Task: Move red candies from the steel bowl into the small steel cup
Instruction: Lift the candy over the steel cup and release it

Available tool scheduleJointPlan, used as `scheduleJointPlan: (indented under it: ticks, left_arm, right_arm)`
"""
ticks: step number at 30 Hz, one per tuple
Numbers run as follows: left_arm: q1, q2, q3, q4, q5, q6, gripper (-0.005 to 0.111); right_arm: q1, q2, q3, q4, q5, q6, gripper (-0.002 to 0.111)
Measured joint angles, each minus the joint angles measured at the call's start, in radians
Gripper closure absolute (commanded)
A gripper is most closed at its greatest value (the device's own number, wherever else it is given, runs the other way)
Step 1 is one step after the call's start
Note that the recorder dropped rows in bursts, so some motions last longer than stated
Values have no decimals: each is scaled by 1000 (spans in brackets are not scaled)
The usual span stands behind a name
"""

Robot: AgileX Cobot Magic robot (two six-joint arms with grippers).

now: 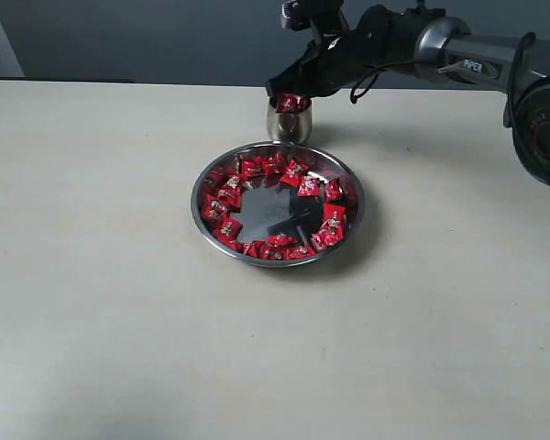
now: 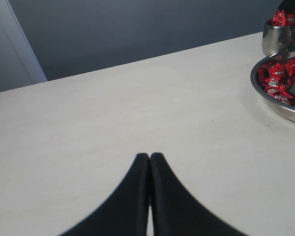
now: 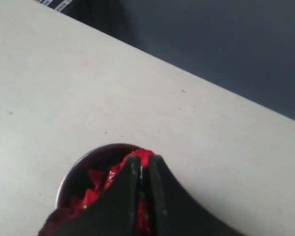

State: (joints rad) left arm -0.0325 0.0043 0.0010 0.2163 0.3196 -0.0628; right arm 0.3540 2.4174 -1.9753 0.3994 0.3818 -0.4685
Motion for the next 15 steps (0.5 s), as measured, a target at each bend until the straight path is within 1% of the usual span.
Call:
scheduleJointPlan:
  ticks: [2, 4, 15]
  left_arm:
    - [0, 0, 0, 0, 0, 0, 106]
    - [0, 0, 0, 0, 0, 0, 106]
    - [0, 0, 0, 0, 0, 0, 106]
  right_arm:
    - [0, 0, 0, 3, 0, 0, 83]
    - [0, 0, 0, 3, 0, 0, 81]
    - [0, -9, 0, 32, -9, 1, 81]
